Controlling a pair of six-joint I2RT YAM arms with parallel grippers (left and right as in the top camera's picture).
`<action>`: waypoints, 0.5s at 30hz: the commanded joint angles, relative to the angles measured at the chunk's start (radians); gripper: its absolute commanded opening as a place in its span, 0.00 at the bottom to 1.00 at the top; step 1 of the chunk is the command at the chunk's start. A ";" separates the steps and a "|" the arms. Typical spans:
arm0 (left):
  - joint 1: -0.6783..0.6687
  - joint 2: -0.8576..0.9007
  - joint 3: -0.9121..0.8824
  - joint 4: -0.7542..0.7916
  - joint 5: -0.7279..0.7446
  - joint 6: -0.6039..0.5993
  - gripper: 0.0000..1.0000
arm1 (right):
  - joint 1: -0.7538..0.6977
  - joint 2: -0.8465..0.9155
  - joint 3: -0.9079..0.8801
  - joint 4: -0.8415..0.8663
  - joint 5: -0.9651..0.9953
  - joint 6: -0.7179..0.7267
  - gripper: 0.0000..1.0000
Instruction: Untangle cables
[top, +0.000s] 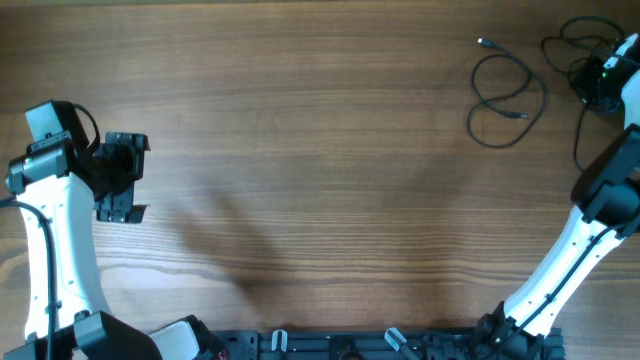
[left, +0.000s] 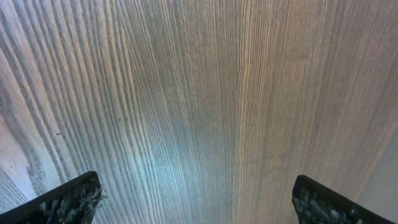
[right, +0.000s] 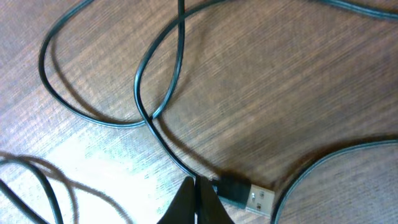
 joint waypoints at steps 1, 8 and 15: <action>-0.005 -0.018 0.007 0.000 -0.013 0.012 1.00 | 0.022 -0.030 -0.013 -0.062 0.138 -0.003 0.05; -0.005 -0.018 0.007 0.000 -0.013 0.012 1.00 | 0.023 -0.029 -0.153 0.140 0.257 0.001 0.04; -0.005 -0.018 0.007 0.000 -0.013 0.012 1.00 | 0.023 -0.033 -0.366 0.507 0.148 -0.018 0.09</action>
